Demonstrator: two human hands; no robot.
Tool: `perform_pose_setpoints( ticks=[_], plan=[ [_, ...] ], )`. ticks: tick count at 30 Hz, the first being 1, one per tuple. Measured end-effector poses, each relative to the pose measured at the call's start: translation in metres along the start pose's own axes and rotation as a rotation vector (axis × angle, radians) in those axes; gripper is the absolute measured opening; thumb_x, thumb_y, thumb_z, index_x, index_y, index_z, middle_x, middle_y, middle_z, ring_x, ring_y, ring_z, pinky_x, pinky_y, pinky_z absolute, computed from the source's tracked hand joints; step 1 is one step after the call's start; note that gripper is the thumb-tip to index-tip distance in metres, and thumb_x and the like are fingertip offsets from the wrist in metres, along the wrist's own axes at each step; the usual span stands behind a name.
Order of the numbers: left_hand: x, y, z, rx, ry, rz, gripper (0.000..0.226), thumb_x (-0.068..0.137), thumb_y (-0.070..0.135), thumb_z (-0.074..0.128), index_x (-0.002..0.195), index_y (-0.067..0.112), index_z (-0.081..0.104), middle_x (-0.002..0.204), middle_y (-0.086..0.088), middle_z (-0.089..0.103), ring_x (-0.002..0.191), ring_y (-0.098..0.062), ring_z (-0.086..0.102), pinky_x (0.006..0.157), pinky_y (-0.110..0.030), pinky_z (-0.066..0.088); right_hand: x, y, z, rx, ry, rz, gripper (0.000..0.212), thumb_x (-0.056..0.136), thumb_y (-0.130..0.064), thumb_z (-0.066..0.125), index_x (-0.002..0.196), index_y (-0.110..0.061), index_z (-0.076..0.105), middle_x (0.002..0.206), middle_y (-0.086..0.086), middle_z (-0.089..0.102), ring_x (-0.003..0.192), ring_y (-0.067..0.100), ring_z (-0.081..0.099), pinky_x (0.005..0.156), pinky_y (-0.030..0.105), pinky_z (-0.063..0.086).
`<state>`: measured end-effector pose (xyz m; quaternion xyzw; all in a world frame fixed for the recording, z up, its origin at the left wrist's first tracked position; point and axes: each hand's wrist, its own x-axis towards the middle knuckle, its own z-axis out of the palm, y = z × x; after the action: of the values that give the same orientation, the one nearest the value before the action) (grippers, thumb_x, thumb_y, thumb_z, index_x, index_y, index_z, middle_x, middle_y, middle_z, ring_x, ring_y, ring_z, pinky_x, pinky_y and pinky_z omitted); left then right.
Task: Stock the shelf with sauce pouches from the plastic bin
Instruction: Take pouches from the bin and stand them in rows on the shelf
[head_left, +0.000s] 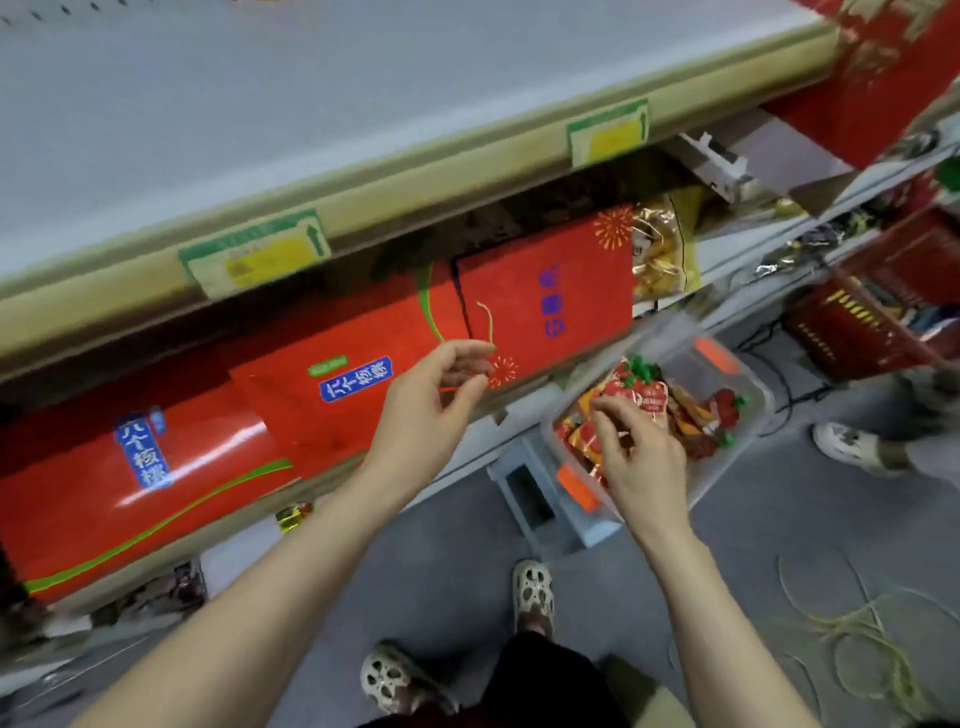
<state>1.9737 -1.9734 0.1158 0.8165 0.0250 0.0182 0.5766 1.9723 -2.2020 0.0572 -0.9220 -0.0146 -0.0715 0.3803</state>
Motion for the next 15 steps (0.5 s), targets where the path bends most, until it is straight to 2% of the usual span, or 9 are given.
perform_pose_setpoints(
  ticks=[5,8,10,13,15],
  plan=[
    [0.037,-0.053,0.118,0.083,-0.206,-0.188,0.030,0.093,0.012,0.057,0.119,0.027,0.060,0.108,0.011,0.066,0.097,-0.005,0.062,0.090,-0.035,0.052,0.005,0.130,-0.005,-0.065,-0.137,0.351,0.031,0.096,-0.018,0.058,0.127,-0.019,0.061,0.112,0.002,0.071,0.099,0.022,0.067,0.077,0.030,0.050],
    [0.064,-0.089,0.187,0.107,-0.286,-0.284,0.036,0.090,0.014,0.059,0.124,0.025,0.058,0.117,0.005,0.064,0.106,-0.015,0.062,0.094,-0.043,0.050,0.032,0.205,-0.004,-0.174,-0.215,0.494,0.035,0.094,-0.016,0.057,0.128,-0.013,0.055,0.110,0.013,0.070,0.098,0.037,0.066,0.074,0.039,0.049],
    [0.080,-0.115,0.227,0.158,-0.318,-0.308,0.041,0.090,0.016,0.062,0.130,0.019,0.055,0.126,-0.002,0.062,0.116,-0.020,0.059,0.098,-0.043,0.048,0.057,0.248,0.005,-0.222,-0.265,0.545,0.035,0.092,-0.015,0.057,0.126,-0.011,0.054,0.112,0.017,0.068,0.100,0.041,0.064,0.075,0.041,0.049],
    [0.101,-0.154,0.278,0.353,-0.393,-0.298,0.052,0.092,0.021,0.062,0.140,0.016,0.045,0.142,-0.003,0.051,0.130,-0.021,0.049,0.105,-0.032,0.039,0.093,0.301,0.031,-0.208,-0.277,0.527,0.040,0.093,-0.035,0.055,0.130,-0.019,0.054,0.116,0.011,0.068,0.102,0.036,0.065,0.079,0.042,0.054],
    [0.112,-0.181,0.306,0.462,-0.425,-0.315,0.062,0.091,0.025,0.062,0.147,0.016,0.036,0.149,-0.006,0.042,0.135,-0.024,0.042,0.107,-0.032,0.035,0.111,0.326,0.050,-0.231,-0.312,0.525,0.046,0.093,-0.031,0.058,0.136,-0.016,0.051,0.125,0.014,0.064,0.111,0.038,0.061,0.085,0.043,0.052]
  ],
)
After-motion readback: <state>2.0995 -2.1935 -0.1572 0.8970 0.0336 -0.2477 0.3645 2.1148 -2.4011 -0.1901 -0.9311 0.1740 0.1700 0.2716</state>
